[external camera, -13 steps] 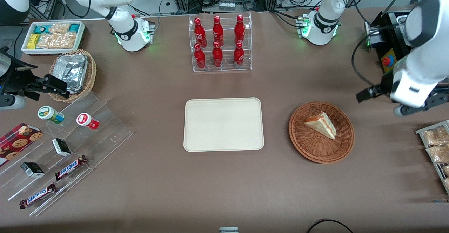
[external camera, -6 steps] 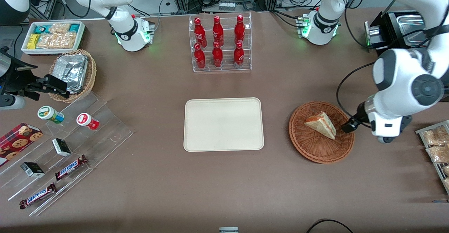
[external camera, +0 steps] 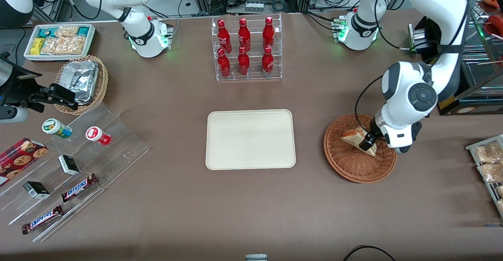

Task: Place sandwich from basket to tray
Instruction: 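Move the left gripper over the basket and lower it to the sandwich, then close the left gripper on the wrapped sandwich and lift it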

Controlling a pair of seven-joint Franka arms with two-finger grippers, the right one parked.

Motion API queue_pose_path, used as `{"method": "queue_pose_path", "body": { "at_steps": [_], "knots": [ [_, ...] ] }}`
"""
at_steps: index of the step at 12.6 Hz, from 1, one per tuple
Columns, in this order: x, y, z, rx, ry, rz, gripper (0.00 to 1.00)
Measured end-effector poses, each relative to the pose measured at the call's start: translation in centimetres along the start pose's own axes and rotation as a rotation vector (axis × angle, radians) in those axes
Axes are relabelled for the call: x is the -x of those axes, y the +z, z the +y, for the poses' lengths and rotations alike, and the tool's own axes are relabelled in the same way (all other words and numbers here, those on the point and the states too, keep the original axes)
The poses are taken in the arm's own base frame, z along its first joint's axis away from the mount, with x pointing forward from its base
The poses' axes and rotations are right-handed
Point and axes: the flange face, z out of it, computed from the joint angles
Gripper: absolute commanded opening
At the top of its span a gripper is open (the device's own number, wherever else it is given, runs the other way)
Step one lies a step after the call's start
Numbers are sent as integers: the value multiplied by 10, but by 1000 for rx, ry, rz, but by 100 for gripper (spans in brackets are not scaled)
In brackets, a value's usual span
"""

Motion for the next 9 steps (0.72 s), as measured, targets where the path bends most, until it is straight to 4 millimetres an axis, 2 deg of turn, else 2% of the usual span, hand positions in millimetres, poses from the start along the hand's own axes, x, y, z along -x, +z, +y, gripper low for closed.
{"method": "queue_pose_path", "body": {
  "at_steps": [2, 8, 9],
  "knots": [
    [7, 14, -6, 7, -4, 4, 100],
    [13, 27, -15, -21, -6, -10, 98],
    [14, 28, -16, -24, -6, -12, 78]
  ]
}}
